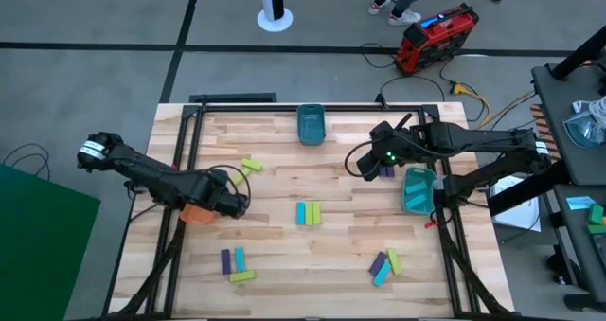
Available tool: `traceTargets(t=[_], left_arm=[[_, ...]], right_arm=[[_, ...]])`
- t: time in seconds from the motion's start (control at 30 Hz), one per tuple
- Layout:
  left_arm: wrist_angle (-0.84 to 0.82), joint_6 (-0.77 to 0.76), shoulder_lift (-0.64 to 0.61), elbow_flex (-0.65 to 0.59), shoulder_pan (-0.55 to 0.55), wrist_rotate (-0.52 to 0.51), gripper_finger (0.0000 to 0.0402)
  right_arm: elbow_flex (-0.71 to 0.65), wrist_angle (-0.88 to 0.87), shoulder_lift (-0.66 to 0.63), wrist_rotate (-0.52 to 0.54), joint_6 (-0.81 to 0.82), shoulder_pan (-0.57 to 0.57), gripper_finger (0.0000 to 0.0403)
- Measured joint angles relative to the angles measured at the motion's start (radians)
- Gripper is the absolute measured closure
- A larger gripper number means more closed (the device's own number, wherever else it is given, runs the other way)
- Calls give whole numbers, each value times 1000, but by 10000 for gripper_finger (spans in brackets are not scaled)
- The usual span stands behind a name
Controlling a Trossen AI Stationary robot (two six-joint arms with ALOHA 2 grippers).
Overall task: Sort blocks
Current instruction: Adjust the orange bin on the table, then put the violet block into the orange bin
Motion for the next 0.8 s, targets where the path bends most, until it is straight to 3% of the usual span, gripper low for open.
traceTargets(t=[0.57, 0.8], left_arm=[[-5, -1, 0, -55, 34, -9, 401], [-7, 4, 0, -13, 35, -10, 401]], right_arm=[[0, 44, 0, 24, 4, -8, 390], [0, 44, 0, 24, 7, -8, 390]])
